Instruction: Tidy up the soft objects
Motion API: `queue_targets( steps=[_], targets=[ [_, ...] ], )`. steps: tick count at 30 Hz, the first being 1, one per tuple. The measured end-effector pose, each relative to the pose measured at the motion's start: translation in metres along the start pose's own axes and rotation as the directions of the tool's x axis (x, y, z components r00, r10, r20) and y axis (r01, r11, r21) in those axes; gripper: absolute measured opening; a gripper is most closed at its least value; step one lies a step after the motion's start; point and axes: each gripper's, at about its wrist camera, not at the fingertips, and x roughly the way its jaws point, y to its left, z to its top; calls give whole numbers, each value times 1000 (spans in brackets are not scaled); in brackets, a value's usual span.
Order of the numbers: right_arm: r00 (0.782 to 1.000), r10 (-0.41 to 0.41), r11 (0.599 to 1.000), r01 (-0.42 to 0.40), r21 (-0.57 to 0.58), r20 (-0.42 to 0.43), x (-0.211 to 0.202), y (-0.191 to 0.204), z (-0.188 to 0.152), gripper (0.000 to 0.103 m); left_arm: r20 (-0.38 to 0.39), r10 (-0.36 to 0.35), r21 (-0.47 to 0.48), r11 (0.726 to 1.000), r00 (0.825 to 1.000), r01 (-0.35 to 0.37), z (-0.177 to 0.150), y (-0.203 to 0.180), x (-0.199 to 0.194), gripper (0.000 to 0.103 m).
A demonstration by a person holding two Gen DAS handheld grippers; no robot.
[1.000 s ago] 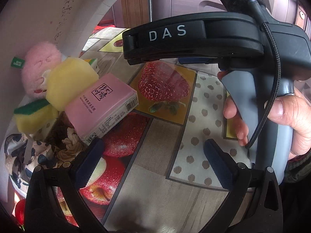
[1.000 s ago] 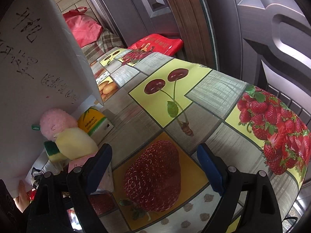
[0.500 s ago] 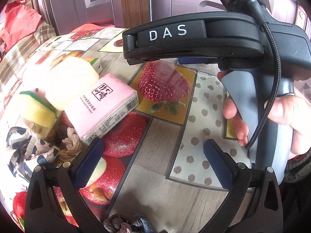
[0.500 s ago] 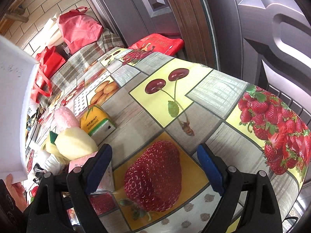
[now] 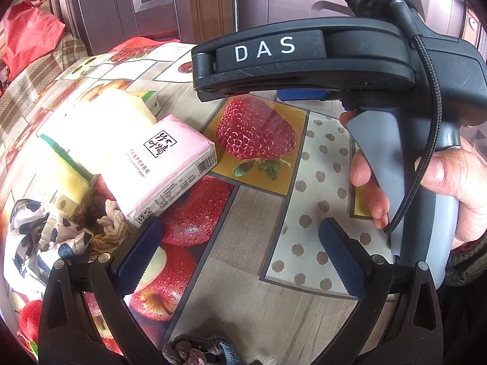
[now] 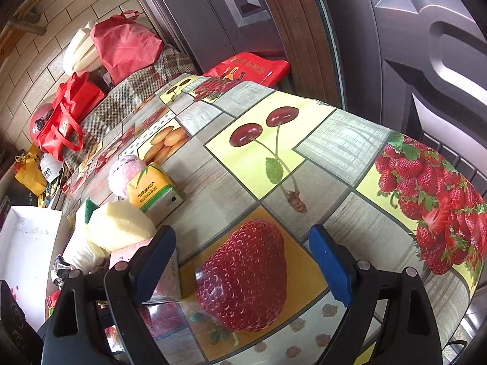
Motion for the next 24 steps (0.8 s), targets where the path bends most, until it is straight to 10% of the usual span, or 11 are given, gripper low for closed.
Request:
queue_targets(
  steps=[24],
  targets=[
    [1000,9,1000,-9,5,2,-1,-2,0,90,0,0,0,1000,1000,0,0,0,0,102]
  ],
)
